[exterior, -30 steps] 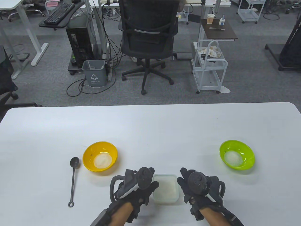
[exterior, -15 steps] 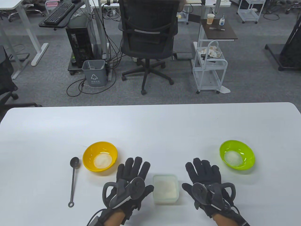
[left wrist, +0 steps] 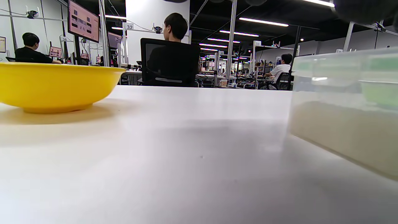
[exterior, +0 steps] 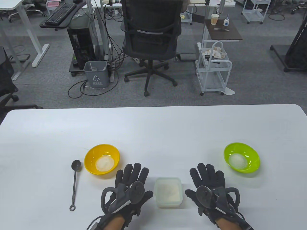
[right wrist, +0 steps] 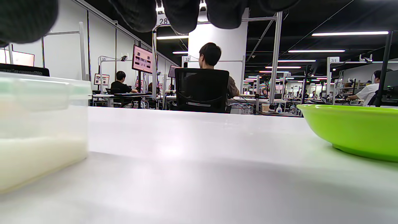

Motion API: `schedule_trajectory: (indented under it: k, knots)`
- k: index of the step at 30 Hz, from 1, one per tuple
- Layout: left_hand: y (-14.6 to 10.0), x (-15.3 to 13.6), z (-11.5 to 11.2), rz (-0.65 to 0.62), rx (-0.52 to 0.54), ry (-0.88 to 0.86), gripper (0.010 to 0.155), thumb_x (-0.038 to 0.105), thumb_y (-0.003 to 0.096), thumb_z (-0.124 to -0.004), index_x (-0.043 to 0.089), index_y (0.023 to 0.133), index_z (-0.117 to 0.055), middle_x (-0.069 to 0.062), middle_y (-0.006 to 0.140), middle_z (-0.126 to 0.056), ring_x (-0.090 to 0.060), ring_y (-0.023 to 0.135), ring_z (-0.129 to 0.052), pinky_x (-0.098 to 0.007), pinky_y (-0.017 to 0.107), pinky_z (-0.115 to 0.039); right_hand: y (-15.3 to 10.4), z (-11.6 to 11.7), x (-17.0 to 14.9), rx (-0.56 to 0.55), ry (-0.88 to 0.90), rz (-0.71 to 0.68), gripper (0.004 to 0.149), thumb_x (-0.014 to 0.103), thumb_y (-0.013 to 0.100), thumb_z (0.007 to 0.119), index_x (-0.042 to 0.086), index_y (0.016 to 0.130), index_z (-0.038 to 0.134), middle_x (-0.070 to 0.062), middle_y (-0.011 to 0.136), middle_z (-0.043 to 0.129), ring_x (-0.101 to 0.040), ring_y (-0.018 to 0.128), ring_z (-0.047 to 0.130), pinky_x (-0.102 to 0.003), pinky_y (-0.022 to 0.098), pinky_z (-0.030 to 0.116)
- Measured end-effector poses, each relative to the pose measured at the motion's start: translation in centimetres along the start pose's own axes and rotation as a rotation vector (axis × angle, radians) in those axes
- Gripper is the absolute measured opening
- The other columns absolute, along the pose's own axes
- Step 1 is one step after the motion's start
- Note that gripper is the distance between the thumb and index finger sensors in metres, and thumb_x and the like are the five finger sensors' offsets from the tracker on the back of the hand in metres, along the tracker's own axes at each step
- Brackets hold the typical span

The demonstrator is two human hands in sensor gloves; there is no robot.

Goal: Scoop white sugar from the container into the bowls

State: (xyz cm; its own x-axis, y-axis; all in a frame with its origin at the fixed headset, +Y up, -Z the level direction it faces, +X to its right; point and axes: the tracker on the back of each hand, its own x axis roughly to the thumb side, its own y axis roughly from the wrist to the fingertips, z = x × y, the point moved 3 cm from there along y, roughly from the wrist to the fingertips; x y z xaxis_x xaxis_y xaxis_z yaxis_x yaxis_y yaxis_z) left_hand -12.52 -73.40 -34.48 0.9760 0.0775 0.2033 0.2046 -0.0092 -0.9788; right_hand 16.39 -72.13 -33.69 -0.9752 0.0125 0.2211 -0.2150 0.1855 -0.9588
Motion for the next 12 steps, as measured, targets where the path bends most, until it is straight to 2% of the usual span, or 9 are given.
schedule_trajectory:
  k: [12]
  knots:
    - [0.08,0.50,-0.19,-0.010,-0.018,0.016,0.087,0.073,0.0372,-0.065,0.048,0.112,-0.029,0.013,0.123,-0.017,-0.029,0.120,-0.026,-0.056,0.084,-0.020,0.05,0.18,-0.14,0.019,0.025,0.006,0.080,0.071,0.043,0.066,0.036,0.110,0.042,-0.008,0.122,0.035,-0.041,0.114,0.041,-0.065,0.079,0.038]
